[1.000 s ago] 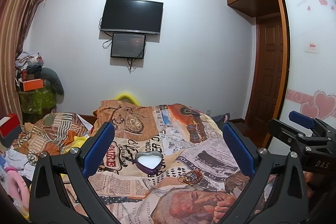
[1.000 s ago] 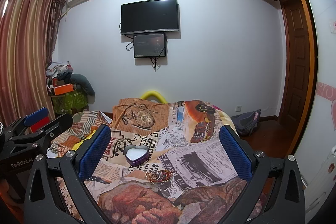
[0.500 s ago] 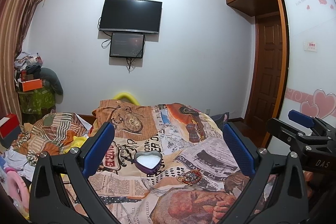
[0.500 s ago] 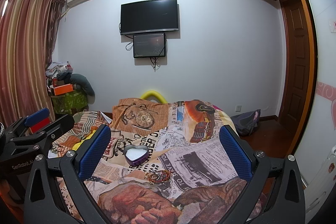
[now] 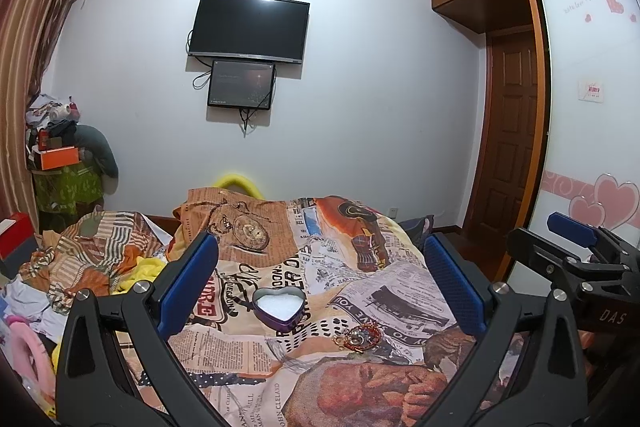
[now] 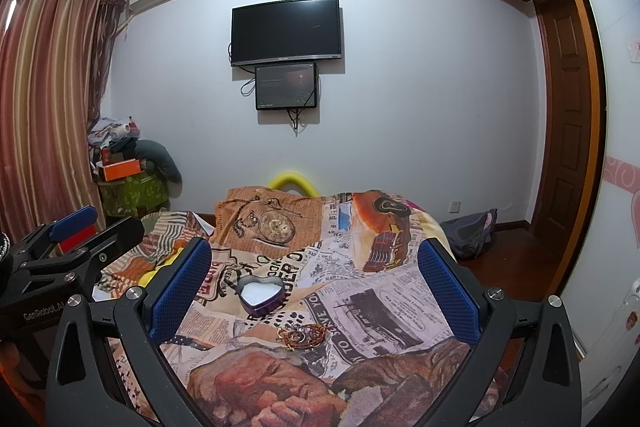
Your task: Organize jewelry
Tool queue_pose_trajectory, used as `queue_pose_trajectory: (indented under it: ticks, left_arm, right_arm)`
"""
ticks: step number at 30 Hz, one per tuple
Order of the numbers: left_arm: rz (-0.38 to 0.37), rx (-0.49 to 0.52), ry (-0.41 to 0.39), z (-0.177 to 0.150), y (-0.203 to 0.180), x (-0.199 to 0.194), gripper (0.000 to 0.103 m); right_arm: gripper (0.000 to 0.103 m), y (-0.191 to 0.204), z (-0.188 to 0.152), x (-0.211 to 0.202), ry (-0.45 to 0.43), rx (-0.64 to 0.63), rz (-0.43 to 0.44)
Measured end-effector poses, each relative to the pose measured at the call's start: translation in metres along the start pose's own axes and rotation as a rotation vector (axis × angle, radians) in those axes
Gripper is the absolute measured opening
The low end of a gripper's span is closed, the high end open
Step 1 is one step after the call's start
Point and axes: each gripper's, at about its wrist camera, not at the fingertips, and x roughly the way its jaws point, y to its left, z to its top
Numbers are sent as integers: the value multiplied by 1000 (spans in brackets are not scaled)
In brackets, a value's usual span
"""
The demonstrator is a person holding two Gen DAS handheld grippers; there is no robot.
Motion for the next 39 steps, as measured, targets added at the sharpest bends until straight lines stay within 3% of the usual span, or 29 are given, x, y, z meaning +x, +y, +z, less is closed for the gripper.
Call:
queue_pose_trajectory:
  ticks: [28, 34, 39]
  left_arm:
    - [-2, -5, 19, 0, 4, 8, 103]
    - [3, -9, 64, -5, 10, 31, 103]
    - [31, -9, 157, -20, 17, 65, 103]
  right_arm:
    - [102, -1, -1, 5, 18, 11, -1]
    - [102, -7, -8, 21, 59, 23, -11]
    - [102, -17, -22, 47, 132, 28, -45]
